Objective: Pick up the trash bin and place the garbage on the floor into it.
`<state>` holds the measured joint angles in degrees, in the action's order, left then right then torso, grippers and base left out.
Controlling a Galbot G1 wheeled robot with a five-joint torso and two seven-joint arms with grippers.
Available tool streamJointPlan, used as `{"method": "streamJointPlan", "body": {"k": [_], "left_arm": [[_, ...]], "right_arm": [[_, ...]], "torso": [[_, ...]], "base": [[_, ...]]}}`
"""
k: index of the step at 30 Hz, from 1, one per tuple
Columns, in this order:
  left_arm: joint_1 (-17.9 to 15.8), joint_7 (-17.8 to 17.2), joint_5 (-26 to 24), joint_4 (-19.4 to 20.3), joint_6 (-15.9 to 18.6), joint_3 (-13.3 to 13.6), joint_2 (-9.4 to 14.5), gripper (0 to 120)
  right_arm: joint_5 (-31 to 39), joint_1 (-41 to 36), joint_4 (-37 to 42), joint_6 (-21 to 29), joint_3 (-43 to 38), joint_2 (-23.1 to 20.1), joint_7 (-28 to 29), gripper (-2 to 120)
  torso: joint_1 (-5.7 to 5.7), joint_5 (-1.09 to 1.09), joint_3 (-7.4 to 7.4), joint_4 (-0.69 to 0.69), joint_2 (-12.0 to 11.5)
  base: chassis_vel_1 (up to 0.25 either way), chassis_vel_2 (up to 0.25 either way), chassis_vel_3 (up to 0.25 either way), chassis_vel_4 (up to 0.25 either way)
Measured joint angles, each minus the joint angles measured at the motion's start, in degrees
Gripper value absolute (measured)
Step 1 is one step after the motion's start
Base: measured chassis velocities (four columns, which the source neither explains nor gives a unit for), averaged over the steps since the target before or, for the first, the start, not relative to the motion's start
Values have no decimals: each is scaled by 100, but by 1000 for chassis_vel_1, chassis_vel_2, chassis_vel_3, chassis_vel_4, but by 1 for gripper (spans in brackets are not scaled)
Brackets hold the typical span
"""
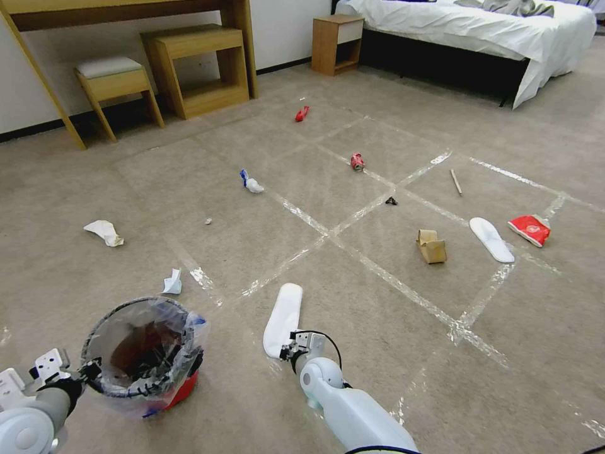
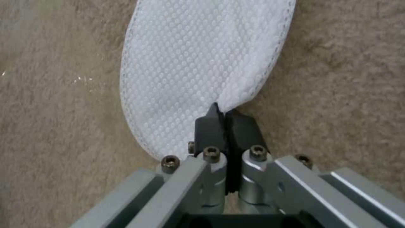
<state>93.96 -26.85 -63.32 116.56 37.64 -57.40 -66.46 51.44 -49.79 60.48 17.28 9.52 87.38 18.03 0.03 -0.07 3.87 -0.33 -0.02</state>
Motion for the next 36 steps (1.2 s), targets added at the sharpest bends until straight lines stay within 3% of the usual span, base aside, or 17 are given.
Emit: {"method": "streamJointPlan", "body": {"k": [9, 25, 29, 36], "left_arm": [[-11, 1, 7, -13, -15, -1, 7, 1], [-16, -93, -165, 270, 35, -37, 62, 1], [5, -146, -299, 418, 80, -43, 90, 1], [-33, -268, -552, 679, 188, 46, 165, 1]], "right_arm": [[66, -99, 410, -100, 37, -254, -63, 0], [581, -523, 2727, -372, -296, -1274, -72, 0], [657, -610, 3494, -563, -418, -1682, -231, 0], [753, -674, 4686, -1183, -582, -2887, -789, 0]], "torso": [[0, 0, -1, -1, 0], [0, 0, -2, -3, 0], [0, 1, -2, -2, 1], [0, 0, -2, -5, 2]], "base": [[0, 0, 0, 0], [0, 0, 0, 0], [0, 0, 0, 0], [0, 0, 0, 0]]}}
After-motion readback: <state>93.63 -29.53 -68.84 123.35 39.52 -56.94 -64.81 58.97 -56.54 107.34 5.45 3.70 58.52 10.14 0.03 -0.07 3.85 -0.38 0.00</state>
